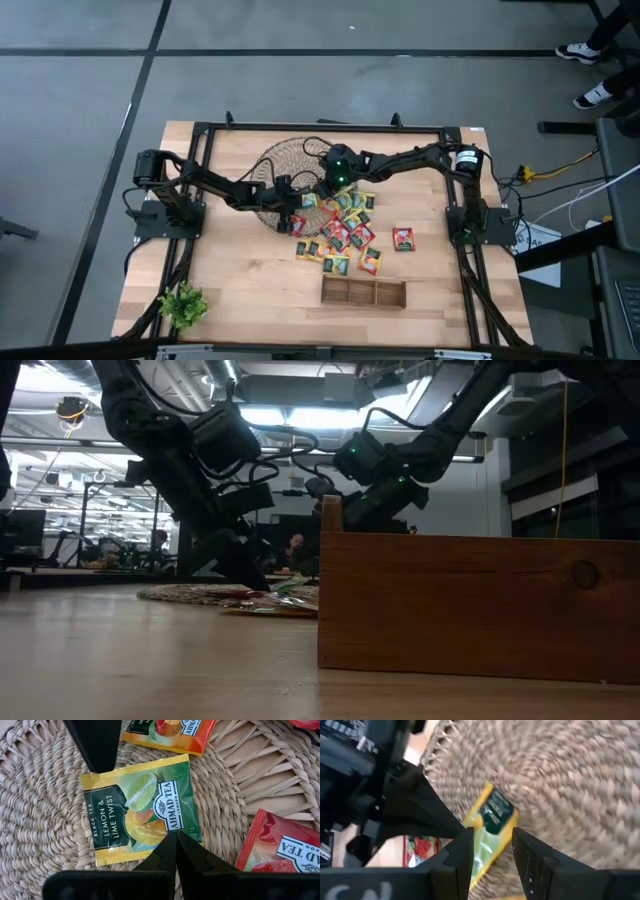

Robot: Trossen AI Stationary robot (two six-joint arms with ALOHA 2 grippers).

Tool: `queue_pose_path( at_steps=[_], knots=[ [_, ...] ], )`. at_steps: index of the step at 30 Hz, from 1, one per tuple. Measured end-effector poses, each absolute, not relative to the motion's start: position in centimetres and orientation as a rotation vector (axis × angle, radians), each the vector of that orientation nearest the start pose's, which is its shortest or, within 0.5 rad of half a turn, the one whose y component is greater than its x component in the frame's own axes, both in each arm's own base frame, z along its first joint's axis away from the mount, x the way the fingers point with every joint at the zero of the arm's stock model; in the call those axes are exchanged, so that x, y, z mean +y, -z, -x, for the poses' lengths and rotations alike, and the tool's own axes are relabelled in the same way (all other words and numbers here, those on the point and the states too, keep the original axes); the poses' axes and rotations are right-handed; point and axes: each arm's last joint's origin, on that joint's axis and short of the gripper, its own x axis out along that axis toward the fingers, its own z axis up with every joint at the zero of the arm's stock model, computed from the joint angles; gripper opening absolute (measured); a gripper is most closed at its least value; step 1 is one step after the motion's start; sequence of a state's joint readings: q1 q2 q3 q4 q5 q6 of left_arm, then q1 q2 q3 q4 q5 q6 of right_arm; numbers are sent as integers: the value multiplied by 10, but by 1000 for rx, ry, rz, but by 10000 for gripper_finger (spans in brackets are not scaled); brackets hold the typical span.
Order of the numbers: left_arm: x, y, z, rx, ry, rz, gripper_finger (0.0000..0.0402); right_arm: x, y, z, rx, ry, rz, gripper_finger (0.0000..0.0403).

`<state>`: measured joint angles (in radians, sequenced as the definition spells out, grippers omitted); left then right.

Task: Pick & Place Tea
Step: Put the yellow tea bag into the middle section of the wooden organizer

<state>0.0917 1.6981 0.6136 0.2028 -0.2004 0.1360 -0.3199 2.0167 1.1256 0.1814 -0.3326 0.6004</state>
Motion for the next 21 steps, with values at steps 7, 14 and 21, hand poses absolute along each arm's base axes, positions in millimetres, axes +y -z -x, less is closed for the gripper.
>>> queue_pose_path(
  at_steps=[7,14,21],
  knots=[
    [31,-103,-281,891,-211,-173,2,-119,-121,-384,731,280,-794,134],
    [32,-103,-281,891,-210,-172,4,-120,-122,-385,713,276,-789,134],
    [32,-104,-283,864,-213,-172,4,-113,-122,-387,718,261,-787,134]
  ],
)
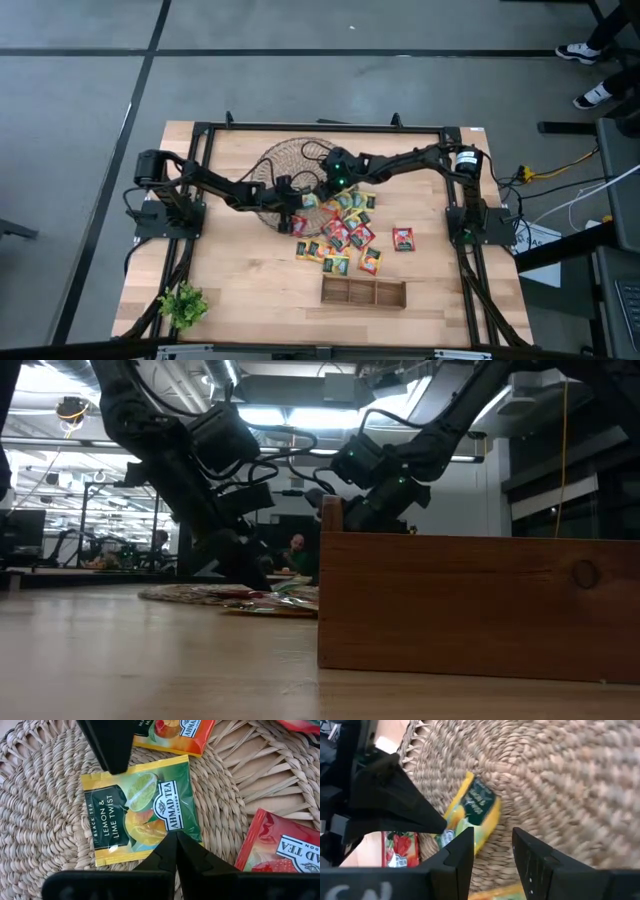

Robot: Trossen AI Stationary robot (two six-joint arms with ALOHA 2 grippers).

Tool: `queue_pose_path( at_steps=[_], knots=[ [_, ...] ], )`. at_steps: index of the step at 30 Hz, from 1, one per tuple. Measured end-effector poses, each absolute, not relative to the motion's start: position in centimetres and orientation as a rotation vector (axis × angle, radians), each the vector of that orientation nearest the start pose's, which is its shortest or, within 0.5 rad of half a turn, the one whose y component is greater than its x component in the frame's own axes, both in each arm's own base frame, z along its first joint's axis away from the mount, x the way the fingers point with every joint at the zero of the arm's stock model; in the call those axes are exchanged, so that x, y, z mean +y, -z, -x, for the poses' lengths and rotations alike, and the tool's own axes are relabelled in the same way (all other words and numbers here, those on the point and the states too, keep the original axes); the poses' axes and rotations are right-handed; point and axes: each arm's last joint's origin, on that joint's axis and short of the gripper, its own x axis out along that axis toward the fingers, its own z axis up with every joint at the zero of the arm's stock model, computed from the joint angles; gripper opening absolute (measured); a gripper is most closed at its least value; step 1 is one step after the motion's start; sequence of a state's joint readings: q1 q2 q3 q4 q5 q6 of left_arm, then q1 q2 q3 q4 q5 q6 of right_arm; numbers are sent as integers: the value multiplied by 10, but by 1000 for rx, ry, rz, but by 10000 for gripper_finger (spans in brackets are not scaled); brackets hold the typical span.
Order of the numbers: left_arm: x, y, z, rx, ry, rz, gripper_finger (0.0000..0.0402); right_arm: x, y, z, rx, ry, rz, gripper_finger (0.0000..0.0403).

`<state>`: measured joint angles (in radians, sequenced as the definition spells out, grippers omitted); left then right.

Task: Pick & Place Tea
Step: Put the yellow tea bag into the middle section of the wooden organizer

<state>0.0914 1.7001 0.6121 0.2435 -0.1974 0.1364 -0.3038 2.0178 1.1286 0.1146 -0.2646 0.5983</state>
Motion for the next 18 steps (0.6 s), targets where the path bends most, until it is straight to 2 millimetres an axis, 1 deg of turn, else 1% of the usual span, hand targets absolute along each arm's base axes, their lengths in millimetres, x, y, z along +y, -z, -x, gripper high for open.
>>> queue_pose_path(
  at_steps=[11,18],
  knots=[
    [32,-105,-285,839,-215,-171,4,-112,-123,-389,704,261,-779,131],
    [32,-106,-285,835,-234,-179,4,-111,-123,-389,704,259,-778,95]
  ],
)
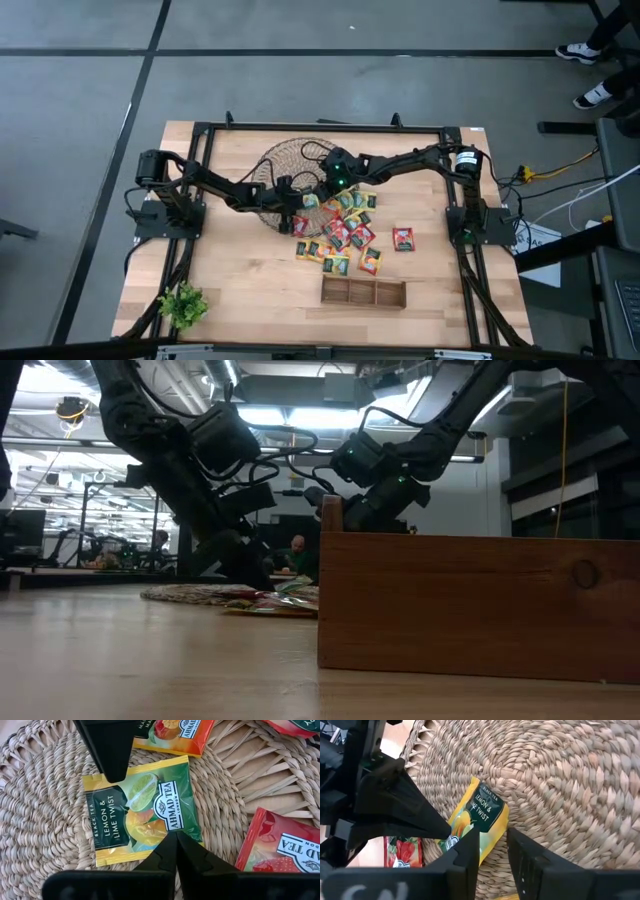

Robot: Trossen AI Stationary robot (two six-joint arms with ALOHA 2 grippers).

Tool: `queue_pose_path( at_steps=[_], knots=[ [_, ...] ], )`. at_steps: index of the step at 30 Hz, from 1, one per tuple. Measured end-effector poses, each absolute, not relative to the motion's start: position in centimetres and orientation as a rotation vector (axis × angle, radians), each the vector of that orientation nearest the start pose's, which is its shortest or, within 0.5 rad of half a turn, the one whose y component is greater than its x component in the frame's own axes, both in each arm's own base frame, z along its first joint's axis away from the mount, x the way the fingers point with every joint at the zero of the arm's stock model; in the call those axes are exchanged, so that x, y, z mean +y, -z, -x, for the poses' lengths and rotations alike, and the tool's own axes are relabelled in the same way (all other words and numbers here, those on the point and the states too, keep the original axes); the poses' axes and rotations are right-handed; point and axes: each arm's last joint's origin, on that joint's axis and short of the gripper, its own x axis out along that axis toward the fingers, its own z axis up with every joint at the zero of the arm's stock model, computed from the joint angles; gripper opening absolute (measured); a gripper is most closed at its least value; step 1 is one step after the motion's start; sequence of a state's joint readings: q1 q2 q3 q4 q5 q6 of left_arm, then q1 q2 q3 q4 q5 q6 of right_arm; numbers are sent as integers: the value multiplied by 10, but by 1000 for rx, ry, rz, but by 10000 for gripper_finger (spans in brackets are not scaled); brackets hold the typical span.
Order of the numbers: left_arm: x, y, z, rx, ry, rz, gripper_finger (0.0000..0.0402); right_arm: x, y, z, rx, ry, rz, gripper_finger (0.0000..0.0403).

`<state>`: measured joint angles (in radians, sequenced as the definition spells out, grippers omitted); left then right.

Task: Pick & Place Tea
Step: Put the yellow tea bag into the middle section of the wooden organizer

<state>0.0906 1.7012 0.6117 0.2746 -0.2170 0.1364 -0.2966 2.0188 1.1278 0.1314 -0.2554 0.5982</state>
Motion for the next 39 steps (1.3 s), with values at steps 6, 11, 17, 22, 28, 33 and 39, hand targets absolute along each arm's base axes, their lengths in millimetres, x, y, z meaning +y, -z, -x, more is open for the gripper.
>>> queue_pose_path(
  at_steps=[6,11,17,22,28,33,39],
  knots=[
    [32,-107,-286,823,-244,-182,2,-112,-107,-394,694,245,-804,72],
    [33,-107,-286,823,-252,-185,5,-112,-98,-399,673,198,-800,49],
    [33,-107,-286,824,-251,-184,3,-110,-104,-398,661,184,-740,7],
    [33,-107,-286,821,-263,-164,13,-109,-112,-397,657,164,-703,6],
    [33,-115,-281,827,-276,-154,38,-108,-126,-392,681,152,-651,4],
    [33,-139,-272,805,-294,-119,78,-105,-150,-386,680,166,-550,4],
    [32,-180,-258,677,-327,-82,125,-90,-176,-381,665,119,-428,3]
  ],
)
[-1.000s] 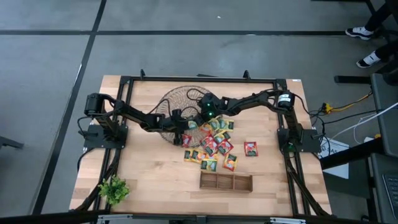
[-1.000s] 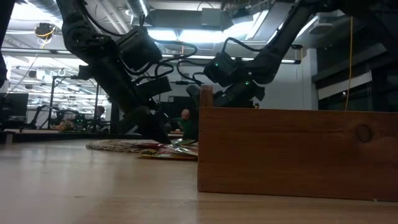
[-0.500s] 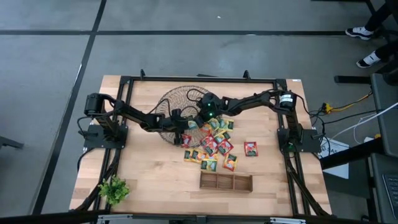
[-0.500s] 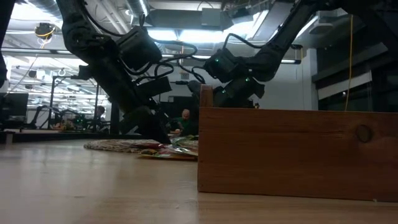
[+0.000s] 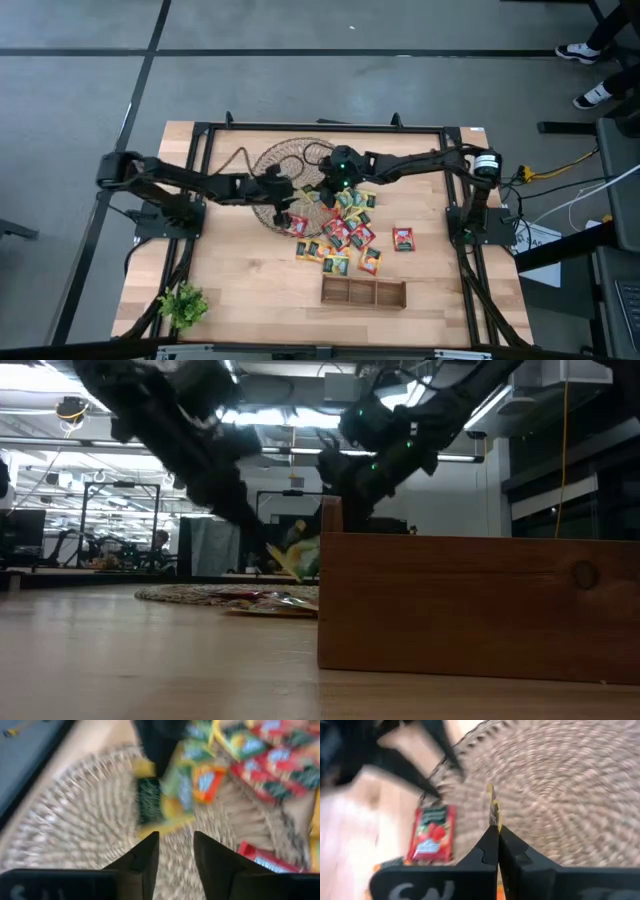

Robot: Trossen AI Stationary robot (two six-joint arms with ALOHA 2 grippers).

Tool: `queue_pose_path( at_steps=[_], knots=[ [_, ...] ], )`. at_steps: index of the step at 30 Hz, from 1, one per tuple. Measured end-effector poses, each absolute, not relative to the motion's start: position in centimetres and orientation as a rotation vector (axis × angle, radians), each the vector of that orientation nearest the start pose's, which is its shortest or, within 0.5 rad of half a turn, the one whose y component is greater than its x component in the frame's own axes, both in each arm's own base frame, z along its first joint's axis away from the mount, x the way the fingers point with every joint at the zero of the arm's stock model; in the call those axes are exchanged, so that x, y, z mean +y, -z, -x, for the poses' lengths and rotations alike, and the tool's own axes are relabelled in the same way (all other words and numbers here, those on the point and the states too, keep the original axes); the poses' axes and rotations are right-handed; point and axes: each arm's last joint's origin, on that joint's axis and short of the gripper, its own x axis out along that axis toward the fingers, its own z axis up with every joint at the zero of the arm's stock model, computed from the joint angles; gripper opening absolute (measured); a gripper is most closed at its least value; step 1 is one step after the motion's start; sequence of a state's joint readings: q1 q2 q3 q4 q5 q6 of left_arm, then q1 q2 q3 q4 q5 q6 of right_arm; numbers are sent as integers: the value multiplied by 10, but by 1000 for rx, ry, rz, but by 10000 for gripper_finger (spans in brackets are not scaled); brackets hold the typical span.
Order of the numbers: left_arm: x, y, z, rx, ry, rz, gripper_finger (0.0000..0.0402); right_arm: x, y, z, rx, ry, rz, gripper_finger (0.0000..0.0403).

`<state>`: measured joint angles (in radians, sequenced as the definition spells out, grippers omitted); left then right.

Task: Pick & Place Tea
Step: Put the yellow tea bag into the middle section of the wooden organizer

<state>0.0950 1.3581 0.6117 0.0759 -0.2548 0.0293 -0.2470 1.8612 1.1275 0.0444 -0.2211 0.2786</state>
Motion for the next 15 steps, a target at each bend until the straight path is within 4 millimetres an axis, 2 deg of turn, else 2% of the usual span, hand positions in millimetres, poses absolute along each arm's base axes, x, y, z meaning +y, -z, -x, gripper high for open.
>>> queue_pose_path(
  at_steps=[4,8,12,15],
  knots=[
    [34,-208,-243,575,-378,-33,152,-77,-187,-381,656,71,-354,4],
    [35,-225,-231,512,-298,80,173,-66,-196,-385,598,36,-268,4],
    [35,-231,-227,488,-194,152,186,-56,-203,-389,531,-11,-191,4],
    [34,-230,-226,501,-177,164,190,-51,-207,-392,486,-31,-155,4]
  ],
)
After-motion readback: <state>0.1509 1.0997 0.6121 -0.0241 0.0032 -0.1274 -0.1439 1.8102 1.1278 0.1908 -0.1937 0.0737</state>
